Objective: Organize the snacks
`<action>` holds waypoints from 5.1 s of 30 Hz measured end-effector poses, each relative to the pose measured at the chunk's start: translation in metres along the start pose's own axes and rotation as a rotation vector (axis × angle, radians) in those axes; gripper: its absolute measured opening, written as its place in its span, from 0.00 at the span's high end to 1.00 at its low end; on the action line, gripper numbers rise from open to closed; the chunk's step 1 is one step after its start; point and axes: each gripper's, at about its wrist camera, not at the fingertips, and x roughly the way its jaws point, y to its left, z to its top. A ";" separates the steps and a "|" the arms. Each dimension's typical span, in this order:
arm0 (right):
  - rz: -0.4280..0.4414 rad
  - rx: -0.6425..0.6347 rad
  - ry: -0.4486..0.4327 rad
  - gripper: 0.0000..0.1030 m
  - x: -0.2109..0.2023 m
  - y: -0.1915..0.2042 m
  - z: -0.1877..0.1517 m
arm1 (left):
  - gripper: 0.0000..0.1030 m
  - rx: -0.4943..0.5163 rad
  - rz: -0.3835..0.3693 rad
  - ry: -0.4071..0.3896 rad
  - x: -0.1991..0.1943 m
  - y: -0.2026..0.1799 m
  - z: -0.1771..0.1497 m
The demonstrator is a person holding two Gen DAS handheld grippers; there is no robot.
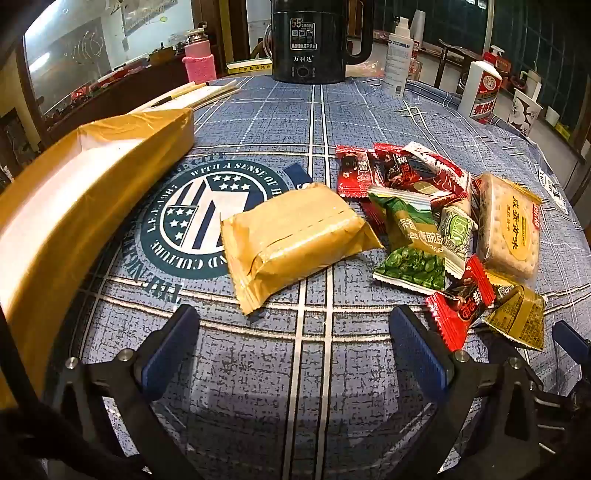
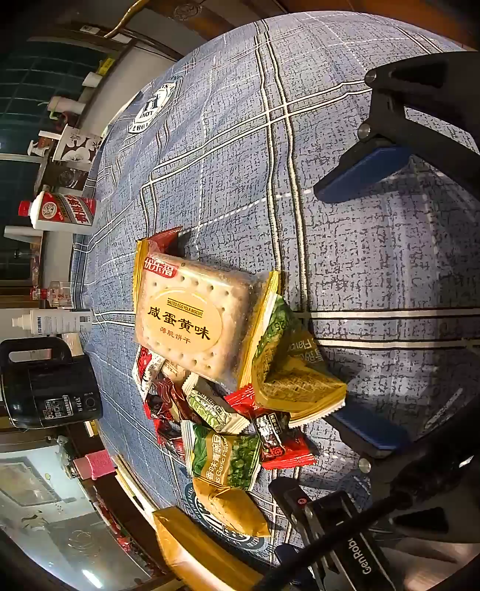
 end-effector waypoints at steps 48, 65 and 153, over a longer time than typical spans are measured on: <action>0.000 0.000 0.000 0.00 0.000 0.000 -0.001 | 0.00 -0.001 0.003 0.000 0.000 0.000 0.000; 0.018 -0.021 0.022 0.00 0.001 0.000 0.004 | 0.00 0.041 -0.028 0.041 0.002 0.000 0.009; 0.209 0.122 0.193 0.59 0.004 0.003 0.036 | 0.23 0.132 -0.268 0.052 -0.065 0.040 0.028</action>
